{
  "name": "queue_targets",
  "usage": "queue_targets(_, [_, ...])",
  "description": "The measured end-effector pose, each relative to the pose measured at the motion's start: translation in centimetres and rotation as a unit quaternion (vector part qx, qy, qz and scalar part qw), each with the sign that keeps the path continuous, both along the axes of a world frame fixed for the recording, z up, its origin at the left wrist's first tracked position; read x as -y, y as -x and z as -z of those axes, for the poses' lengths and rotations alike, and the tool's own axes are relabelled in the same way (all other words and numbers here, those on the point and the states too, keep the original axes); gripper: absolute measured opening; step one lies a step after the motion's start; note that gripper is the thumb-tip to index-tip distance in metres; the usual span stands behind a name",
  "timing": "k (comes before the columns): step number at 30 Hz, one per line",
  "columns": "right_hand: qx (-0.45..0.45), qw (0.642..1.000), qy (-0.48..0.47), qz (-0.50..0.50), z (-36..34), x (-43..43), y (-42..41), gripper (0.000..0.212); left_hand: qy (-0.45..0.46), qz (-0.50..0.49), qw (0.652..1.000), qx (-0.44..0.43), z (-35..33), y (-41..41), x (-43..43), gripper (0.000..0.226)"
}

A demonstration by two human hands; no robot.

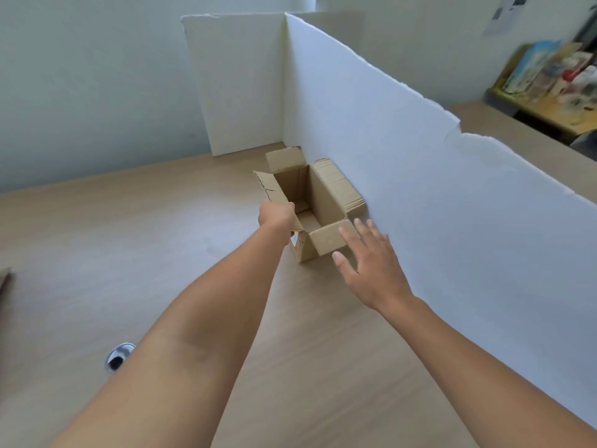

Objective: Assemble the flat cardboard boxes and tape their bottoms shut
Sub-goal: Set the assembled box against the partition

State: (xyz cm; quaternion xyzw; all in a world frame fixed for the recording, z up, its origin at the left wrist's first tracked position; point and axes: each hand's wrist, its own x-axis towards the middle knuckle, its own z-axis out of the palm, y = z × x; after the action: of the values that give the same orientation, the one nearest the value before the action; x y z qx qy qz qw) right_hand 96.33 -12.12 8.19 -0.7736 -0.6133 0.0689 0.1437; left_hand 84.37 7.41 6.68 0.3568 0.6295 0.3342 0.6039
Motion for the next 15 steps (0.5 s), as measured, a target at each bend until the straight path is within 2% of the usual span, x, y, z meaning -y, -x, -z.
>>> queue_targets(4, [-0.011, 1.000, -0.007, -0.025, -0.3, -0.9, 2.0, 0.058, -0.081, 0.023, 0.996, -0.041, -0.3, 2.7, 0.3, 0.063])
queue_targets(6, [-0.020, 0.999, -0.010, -0.042, -0.5, -1.6, 4.3, 0.057, -0.165, 0.056, 0.978, -0.111, -0.3, 6.7, 1.9, 0.063])
queue_targets(8, [-0.027, 0.998, -0.003, -0.060, -0.5, -2.6, 7.9, 0.057, -0.257, 0.090, 0.937, -0.220, 0.2, 12.3, 4.2, 0.053])
queue_targets(10, [-0.029, 0.996, 0.012, -0.089, -0.1, -3.5, 12.7, 0.058, -0.310, 0.129, 0.884, -0.324, 1.3, 18.7, 6.4, 0.046])
queue_targets(12, [-0.029, 0.990, 0.035, -0.130, 0.6, -4.2, 18.7, 0.058, -0.307, 0.166, 0.841, -0.414, 2.6, 25.7, 8.6, 0.045])
queue_targets(15, [-0.054, 0.978, 0.061, -0.191, 2.0, -4.9, 29.1, 0.060, -0.256, 0.170, 0.825, -0.475, 4.4, 36.4, 11.5, 0.047])
